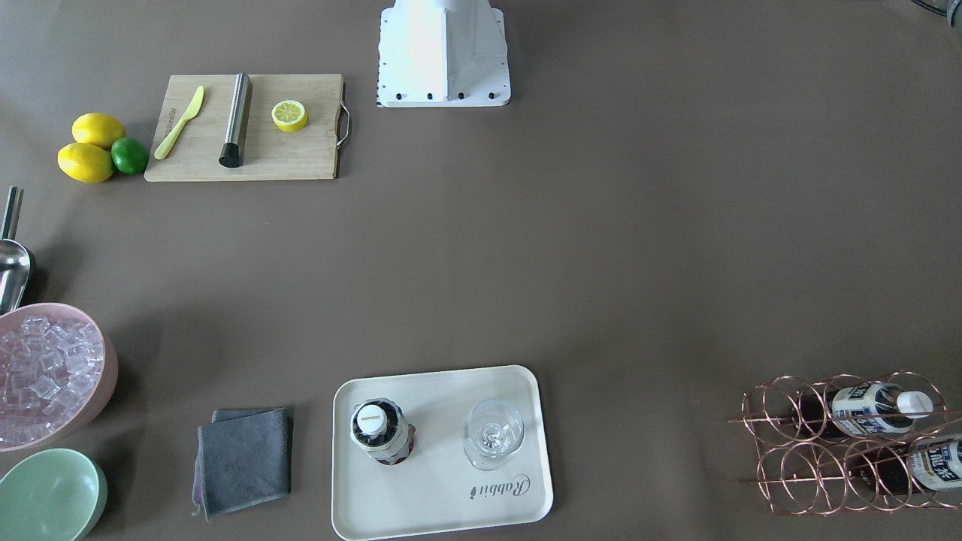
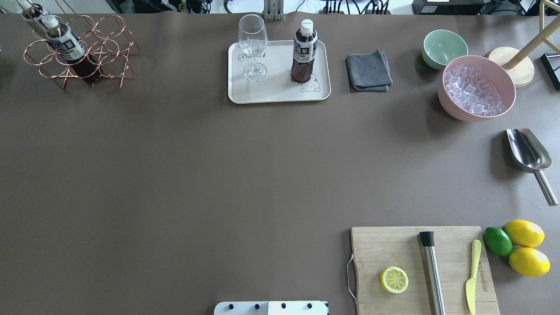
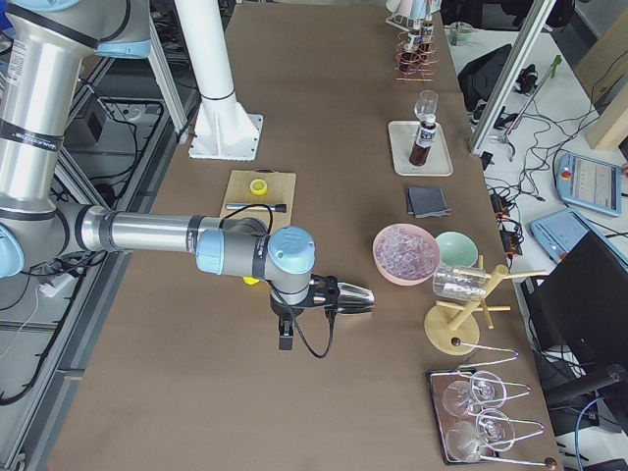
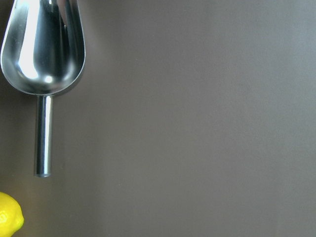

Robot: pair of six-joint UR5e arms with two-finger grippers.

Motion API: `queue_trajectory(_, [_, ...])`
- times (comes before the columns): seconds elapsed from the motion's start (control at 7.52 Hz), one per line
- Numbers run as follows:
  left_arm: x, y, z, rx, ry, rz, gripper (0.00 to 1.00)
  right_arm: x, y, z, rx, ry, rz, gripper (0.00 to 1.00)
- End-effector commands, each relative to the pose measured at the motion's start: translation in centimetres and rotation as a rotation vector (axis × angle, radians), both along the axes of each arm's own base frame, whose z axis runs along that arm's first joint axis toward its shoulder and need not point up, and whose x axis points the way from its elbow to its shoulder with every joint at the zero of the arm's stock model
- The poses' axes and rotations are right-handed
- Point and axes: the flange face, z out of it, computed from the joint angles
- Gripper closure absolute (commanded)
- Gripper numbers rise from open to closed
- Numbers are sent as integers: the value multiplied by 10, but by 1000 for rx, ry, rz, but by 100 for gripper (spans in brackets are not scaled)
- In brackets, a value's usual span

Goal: Take tea from basket to plate

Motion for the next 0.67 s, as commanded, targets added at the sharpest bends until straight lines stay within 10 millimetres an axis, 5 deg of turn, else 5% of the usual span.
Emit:
queue_trajectory(0.0, [1, 0, -2, 1, 2, 2, 2, 0, 0, 1, -3, 1, 0, 0])
queue_trajectory(0.27, [-7, 2, -11, 14, 5, -9, 2, 0, 0, 5, -10, 1, 1, 0])
queue_trajectory(0.53, [-39, 41, -15, -14, 64, -115, 2, 0, 1, 9, -19, -1, 1, 0])
